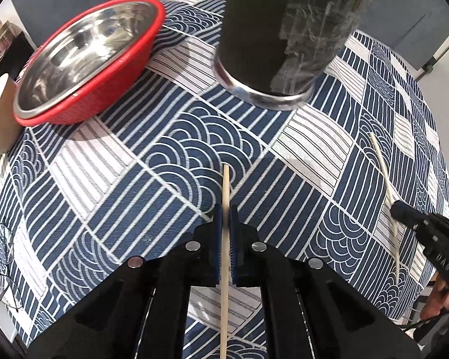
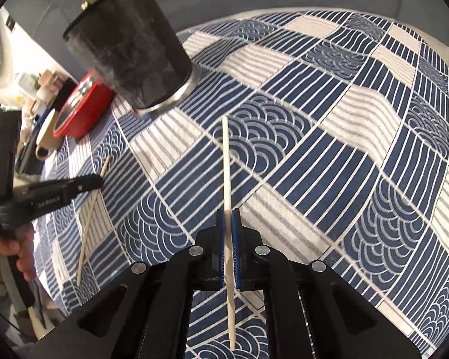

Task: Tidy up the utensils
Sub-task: 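Grasp one chopstick with the right tool while the left tool grasps another, then carry both held chopsticks up over the black holder and lower them in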

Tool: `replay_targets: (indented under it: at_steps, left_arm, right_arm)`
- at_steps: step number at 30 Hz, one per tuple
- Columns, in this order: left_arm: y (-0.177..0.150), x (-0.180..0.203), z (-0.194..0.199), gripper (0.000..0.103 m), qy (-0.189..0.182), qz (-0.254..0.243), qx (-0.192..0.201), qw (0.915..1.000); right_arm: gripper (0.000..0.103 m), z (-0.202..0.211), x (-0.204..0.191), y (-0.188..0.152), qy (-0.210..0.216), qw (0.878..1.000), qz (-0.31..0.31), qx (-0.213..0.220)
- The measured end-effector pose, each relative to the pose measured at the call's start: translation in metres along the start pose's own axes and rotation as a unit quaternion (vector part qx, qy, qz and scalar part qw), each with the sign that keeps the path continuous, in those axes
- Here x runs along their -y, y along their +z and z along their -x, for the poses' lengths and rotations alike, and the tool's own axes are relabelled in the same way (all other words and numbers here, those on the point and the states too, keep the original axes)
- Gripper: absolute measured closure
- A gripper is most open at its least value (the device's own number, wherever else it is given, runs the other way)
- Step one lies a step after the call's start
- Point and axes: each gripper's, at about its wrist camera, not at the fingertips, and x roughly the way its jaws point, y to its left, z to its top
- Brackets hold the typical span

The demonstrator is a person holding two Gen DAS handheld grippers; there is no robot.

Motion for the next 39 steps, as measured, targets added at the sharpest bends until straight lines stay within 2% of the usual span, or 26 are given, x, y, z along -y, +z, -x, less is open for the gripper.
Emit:
replay_targets:
  at_steps: [9, 18, 28, 39]
  left_arm:
    - [0.006, -0.016, 0.045, 0.098, 0.017, 0.001, 0.043, 0.9989]
    - [0.024, -0.017, 0.099, 0.098, 0.014, -0.004, 0.104, 0.9944]
    - [0.056, -0.019, 0.159, 0.098, 0.023, -0.016, 0.176, 0.9839]
    - [0.100, -0.011, 0.214, 0.098, 0.012, -0.023, 0.241, 0.9702]
  right_arm:
    - [0.099, 0.026, 0.012, 0.025, 0.012, 0.999, -0.024, 0.046]
    - [0.099, 0.054, 0.004, 0.055, 0.019, 0.995, -0.005, 0.093]
    - [0.099, 0.095, -0.020, 0.100, 0.026, 0.987, 0.025, 0.159]
    - [0.099, 0.133, -0.062, 0.151, 0.039, 0.971, 0.070, 0.226]
